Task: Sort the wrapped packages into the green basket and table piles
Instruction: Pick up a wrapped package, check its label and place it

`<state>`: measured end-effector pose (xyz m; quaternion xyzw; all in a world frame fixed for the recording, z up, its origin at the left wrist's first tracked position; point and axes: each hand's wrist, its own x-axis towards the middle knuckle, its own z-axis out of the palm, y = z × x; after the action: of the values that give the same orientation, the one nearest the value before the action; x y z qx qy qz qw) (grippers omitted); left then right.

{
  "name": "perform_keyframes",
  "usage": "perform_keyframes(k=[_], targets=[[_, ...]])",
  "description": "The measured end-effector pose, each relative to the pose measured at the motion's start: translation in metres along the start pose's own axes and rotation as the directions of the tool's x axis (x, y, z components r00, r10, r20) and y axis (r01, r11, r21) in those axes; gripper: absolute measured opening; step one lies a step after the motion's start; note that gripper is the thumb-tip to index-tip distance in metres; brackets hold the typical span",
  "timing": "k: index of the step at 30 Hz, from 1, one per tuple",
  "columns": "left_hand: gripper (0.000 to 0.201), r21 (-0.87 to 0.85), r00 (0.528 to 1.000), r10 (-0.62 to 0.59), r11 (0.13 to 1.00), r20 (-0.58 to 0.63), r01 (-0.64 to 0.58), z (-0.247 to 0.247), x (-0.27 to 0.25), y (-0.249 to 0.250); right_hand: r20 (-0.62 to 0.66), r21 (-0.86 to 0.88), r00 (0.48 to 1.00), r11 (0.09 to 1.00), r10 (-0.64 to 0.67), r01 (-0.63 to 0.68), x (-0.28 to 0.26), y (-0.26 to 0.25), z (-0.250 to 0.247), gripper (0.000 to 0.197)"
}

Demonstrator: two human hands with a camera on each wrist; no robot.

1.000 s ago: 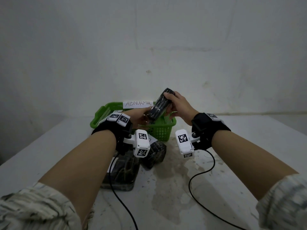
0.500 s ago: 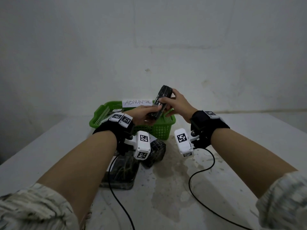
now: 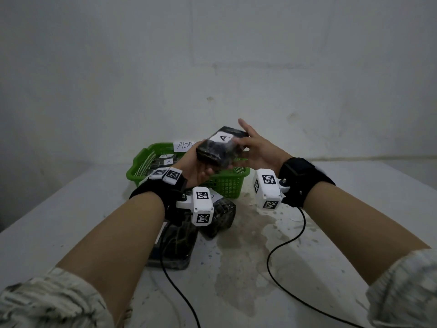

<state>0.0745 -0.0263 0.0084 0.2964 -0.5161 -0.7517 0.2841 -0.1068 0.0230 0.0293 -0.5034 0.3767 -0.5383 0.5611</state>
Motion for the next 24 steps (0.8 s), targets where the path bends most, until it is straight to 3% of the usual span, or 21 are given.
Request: perform_keyframes(k=[3,5,8,12,15,18,20,22,24], targets=[[0.042,-0.05,0.999,0.037,0.998,-0.039,-0.039,0.002,-0.002,0.003,-0.067,0.189,0.997,0.981,-0.031,0.044,0.008,0.003,0.005,0.073],[0.036,-0.007,0.992,0.076,0.997,-0.103,-0.077,-0.001,-0.001,0.005,-0.127,0.122,0.989,0.988,-0.078,0.094,0.01,0.004,0.006,0.063],[0.008,0.195,0.965,0.153,0.974,-0.215,-0.111,-0.01,0.001,0.005,-0.181,0.021,0.975,0.991,-0.128,0.134,0.008,0.005,0.002,0.048],[0.022,0.354,0.972,0.159,0.931,-0.175,-0.088,-0.01,0.0,0.007,-0.17,-0.033,0.971,0.986,-0.168,0.164,0.006,0.006,0.007,0.027],[0.033,0.349,0.974,0.14,0.934,-0.177,-0.071,-0.006,-0.004,0.009,-0.202,-0.072,0.96,0.98,-0.196,0.185,0.006,0.006,0.01,0.023],[0.036,0.303,0.984,0.113,0.95,-0.135,-0.067,-0.004,-0.007,0.012,-0.212,-0.041,0.956,0.979,-0.202,0.198,0.007,0.005,0.012,0.029],[0.034,0.226,0.985,0.122,0.97,-0.119,-0.093,-0.003,-0.009,0.013,-0.177,-0.006,0.965,0.981,-0.192,0.194,0.009,0.006,0.013,0.046],[0.029,0.182,0.981,0.158,0.974,-0.115,-0.135,-0.002,-0.008,0.014,-0.155,-0.056,0.969,0.981,-0.192,0.186,0.011,0.009,0.015,0.065],[0.036,0.217,0.972,0.198,0.962,-0.126,-0.168,-0.002,-0.007,0.016,-0.184,-0.131,0.963,0.976,-0.196,0.173,0.012,0.011,0.017,0.071]])
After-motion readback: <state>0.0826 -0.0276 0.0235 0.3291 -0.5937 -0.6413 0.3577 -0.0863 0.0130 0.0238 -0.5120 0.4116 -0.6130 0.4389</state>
